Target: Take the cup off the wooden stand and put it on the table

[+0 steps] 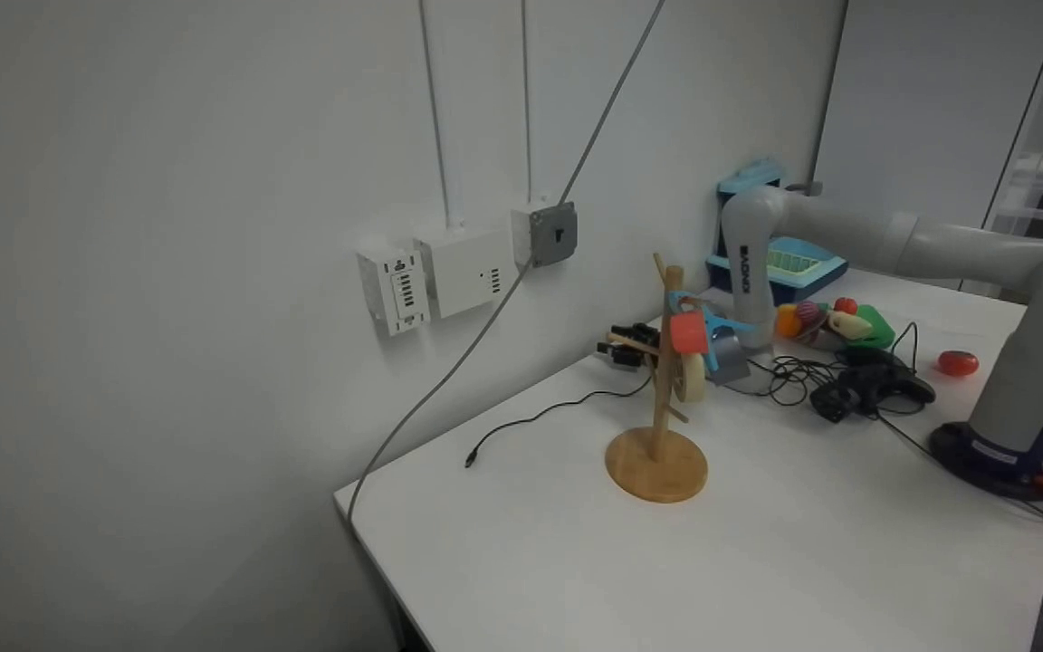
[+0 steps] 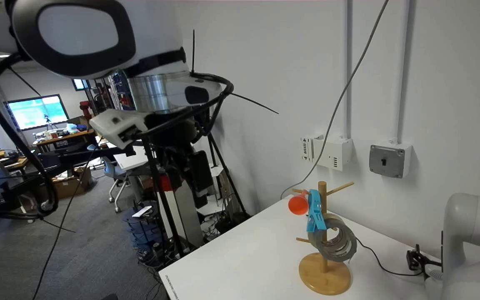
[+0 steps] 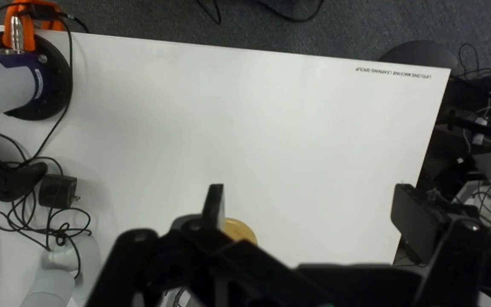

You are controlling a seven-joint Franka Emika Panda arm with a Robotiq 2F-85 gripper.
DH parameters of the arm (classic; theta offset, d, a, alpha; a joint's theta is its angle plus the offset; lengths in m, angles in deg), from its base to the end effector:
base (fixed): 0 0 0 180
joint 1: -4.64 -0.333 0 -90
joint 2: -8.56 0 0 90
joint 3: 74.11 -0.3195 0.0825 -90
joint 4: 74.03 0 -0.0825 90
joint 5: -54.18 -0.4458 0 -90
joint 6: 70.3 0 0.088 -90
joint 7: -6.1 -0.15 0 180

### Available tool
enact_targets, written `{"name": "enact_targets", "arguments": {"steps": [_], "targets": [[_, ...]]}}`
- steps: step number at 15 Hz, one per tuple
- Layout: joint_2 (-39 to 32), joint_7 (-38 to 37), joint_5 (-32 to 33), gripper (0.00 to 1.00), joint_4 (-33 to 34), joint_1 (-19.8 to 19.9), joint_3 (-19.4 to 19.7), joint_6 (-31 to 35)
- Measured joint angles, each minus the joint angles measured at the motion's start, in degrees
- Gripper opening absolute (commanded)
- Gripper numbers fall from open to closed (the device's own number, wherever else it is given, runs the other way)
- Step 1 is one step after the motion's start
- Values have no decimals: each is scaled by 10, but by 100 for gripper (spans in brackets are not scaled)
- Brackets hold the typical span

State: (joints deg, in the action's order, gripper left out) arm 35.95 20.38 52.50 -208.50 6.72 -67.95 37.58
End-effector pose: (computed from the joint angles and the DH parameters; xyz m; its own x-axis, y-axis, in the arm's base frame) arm 0.4626 -0.0639 0.4528 0.9938 0.1069 0.0297 0.1088 -0.9914 -0.0722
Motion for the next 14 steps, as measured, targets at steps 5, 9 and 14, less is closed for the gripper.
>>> {"name": "enact_targets", "arguments": {"steps": [5, 9, 14], "targets": [[-7, -41, -8, 100, -22, -1, -17, 97], [-7, -53, -8, 100, -34, -1, -23, 128], [-7, -54, -8, 100, -34, -1, -23, 128]]}}
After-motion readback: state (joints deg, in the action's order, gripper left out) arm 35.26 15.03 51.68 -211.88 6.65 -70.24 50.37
